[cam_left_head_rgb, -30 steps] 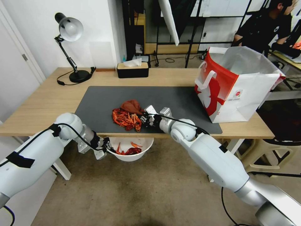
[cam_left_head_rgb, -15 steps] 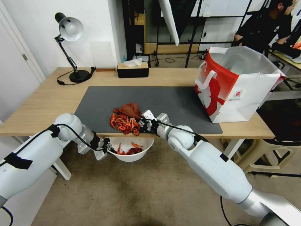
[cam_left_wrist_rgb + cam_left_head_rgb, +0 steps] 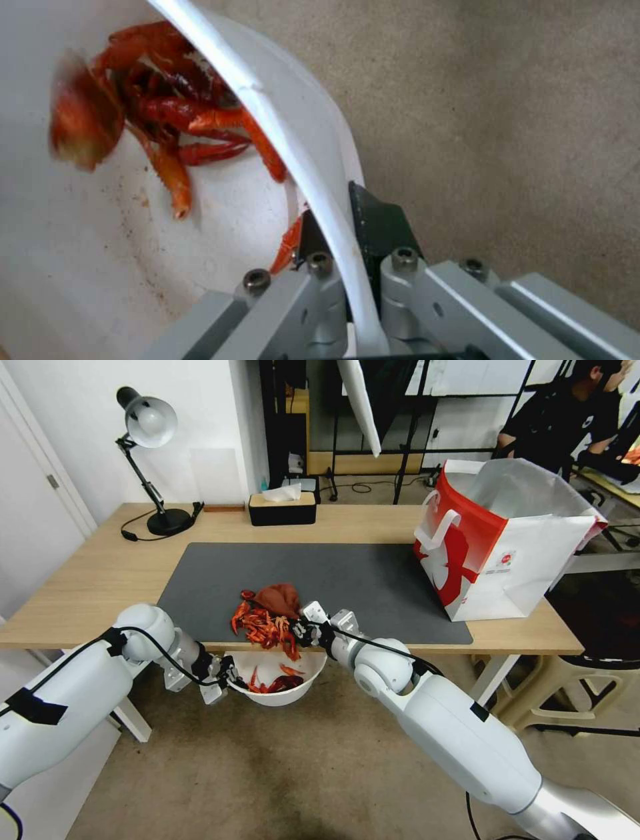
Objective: Sweep shrimp from table into container with towel, then put container into takeout bag.
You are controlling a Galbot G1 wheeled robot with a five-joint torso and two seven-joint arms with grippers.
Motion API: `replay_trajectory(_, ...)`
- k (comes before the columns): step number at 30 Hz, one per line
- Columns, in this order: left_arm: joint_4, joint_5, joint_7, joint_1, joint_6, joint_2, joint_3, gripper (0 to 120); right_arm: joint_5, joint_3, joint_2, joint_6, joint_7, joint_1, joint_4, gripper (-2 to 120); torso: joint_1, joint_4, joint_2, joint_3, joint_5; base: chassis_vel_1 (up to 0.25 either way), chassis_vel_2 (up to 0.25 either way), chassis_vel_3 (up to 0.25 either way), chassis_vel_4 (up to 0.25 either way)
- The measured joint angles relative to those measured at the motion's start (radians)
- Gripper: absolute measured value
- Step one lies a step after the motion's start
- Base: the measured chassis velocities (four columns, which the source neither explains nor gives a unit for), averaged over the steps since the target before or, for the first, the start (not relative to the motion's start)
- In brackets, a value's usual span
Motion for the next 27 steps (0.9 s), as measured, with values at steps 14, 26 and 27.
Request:
replay_trajectory(14,-0.015,0.001,-0.018,0.03,-0.008,0.018,-0.024,0,-0.013,0.013,-0.016,-0.003,0.008,-0.063,0.067,7,0.0,-0.0001,0.0,0.0,0.0,0.0,0.0,0.0,0.0)
replay_trajectory(26,-0.021,0.012,-0.03,0.058,-0.015,0.028,-0.049,0,-0.029,0.017,-0.025,-0.002,0.002,-0.103,0.11,7,0.0,0.0,0.0,0.0,0.0,0.0,0.0,0.0,0.0)
replay_trajectory(27,-0.021,0.012,-0.03,0.058,-0.015,0.028,-0.049,0,-0.029,0.017,-0.025,-0.002,0.002,-0.103,0.11,7,0.0,0.0,0.0,0.0,0.0,0.0,0.0,0.0,0.0)
